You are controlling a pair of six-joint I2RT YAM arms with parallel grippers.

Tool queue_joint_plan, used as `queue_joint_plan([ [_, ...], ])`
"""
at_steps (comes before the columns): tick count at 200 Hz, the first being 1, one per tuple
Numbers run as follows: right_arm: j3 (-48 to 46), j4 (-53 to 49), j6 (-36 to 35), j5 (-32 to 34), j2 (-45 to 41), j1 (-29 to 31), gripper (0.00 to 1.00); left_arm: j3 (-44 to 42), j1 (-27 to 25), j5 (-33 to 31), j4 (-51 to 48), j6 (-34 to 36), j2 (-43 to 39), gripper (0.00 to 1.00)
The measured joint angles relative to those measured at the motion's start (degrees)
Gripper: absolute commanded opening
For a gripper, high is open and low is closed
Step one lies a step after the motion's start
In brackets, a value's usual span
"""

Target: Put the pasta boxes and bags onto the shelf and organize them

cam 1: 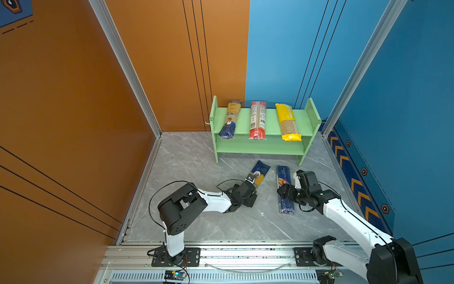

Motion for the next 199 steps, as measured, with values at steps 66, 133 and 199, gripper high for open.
queue_joint_plan([
  [66,0.0,0.0,0.0,0.0,0.0,0.0,0.84,0.0,0.0,-0.3,0.3,-0.1,0.0,0.43],
  [133,0.0,0.0,0.0,0.0,0.7,0.0,0.84,0.0,0.0,-0.3,0.3,0.0,0.0,0.0],
  [199,0.0,0.7,0.0,0.0,1.3,0.0,0.84,-1.6,0.7,0.5,2.8,-2.8,-0.7,0.0],
])
